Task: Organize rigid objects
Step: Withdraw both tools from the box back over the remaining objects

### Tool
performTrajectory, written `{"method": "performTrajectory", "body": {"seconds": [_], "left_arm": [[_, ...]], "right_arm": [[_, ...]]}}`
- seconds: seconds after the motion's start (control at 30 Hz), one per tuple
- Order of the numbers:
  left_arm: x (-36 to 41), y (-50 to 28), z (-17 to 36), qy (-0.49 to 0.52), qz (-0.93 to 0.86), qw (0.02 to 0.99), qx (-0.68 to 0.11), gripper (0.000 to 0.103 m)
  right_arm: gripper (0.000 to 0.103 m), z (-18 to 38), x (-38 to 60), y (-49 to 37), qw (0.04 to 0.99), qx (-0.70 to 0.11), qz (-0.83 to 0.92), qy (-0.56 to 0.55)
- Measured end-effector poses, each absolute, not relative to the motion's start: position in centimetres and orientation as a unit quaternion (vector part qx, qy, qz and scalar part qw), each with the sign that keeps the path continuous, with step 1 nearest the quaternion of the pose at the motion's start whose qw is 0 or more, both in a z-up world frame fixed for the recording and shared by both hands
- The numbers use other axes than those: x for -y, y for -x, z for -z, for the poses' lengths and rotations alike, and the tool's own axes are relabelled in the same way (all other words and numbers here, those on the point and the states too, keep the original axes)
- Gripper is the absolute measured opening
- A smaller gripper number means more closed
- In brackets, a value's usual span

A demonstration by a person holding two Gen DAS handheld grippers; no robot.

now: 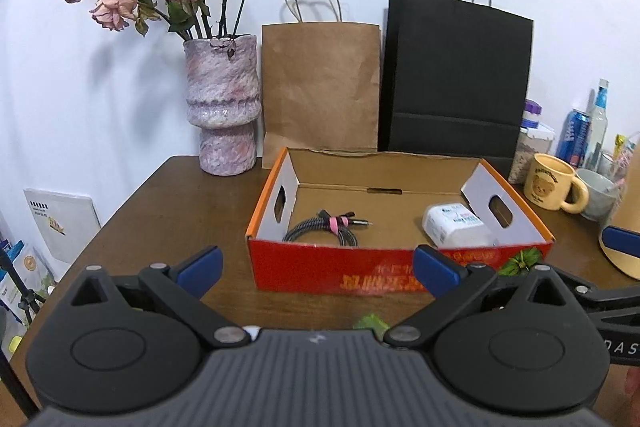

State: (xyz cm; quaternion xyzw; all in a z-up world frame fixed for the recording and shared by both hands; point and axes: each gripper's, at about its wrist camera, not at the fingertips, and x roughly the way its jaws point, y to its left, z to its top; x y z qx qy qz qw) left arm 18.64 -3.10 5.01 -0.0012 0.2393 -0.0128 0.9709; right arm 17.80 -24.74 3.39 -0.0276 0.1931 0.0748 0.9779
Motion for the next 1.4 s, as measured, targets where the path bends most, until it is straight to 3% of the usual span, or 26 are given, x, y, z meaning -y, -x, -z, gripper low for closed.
{"method": "performTrajectory", "body": {"seconds": [0.9, 1.4], "left_arm": [[1.6, -12.6, -0.3, -0.022, 0.023, 0.961, -0.276, 0.103], [0.7, -13.3, 1.6, -0.018, 0.019, 0.957, -0.29, 0.103]], "right_arm": [[0.103, 1.6, 24.9, -10.9, 0.96, -0.254, -0.099, 0.057], [0.103, 3.3, 24.0, -14.5, 0.948, -0.281, -0.132, 0.077]]}}
